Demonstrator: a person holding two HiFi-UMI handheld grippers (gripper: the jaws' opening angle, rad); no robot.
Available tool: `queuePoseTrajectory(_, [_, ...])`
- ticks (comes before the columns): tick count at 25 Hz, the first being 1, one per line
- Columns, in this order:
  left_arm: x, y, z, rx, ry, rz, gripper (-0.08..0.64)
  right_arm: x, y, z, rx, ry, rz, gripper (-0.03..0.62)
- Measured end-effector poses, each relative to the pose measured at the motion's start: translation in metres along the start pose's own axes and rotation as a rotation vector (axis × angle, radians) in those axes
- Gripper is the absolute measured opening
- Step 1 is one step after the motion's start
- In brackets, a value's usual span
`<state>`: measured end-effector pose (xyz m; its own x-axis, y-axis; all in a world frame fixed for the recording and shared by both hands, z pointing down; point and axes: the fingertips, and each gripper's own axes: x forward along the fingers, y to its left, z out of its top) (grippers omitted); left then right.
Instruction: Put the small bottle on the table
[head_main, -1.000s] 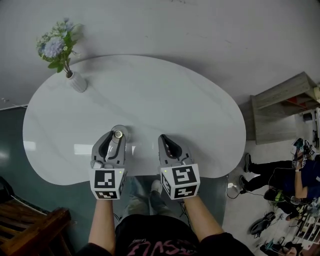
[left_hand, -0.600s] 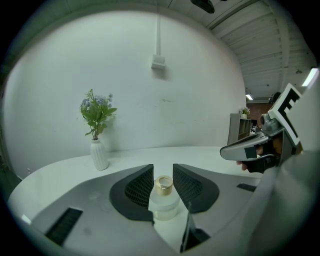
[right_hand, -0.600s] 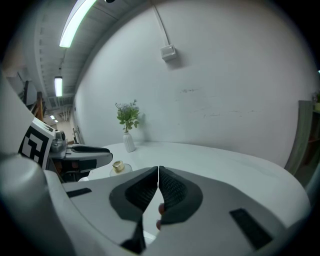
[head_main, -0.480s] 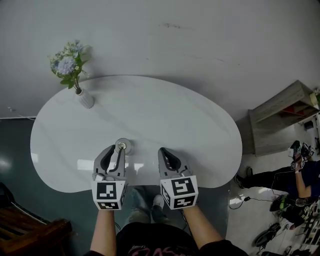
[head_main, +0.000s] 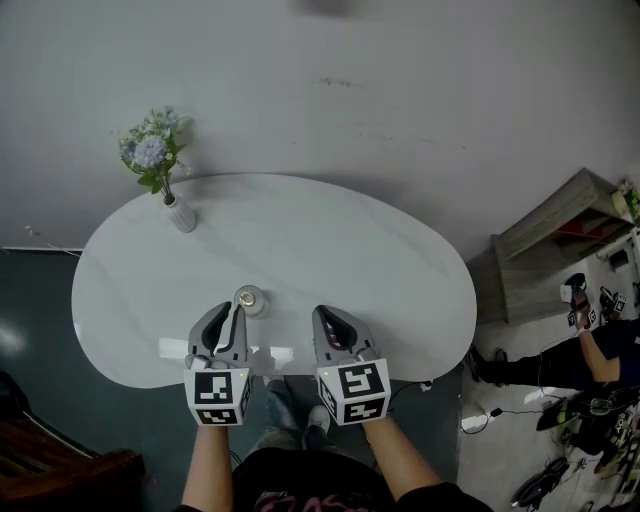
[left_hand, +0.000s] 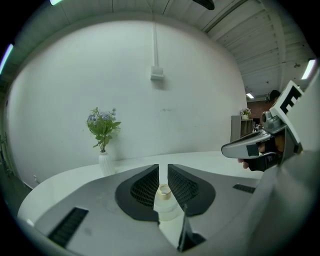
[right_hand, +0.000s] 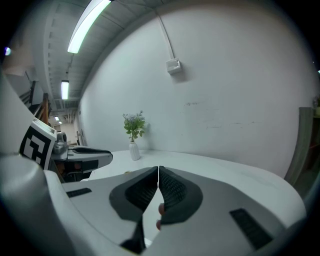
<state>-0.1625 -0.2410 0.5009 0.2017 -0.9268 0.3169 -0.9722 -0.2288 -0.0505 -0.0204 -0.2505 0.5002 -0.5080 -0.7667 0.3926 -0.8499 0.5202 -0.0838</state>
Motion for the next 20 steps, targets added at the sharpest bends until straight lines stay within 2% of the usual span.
queuePoseTrajectory(20, [-0.029,0.004,0.044,0.034,-0.076,0.051,0.026,-0.024,0.017,0.043,-0.048,-0.103,0.034,0.067])
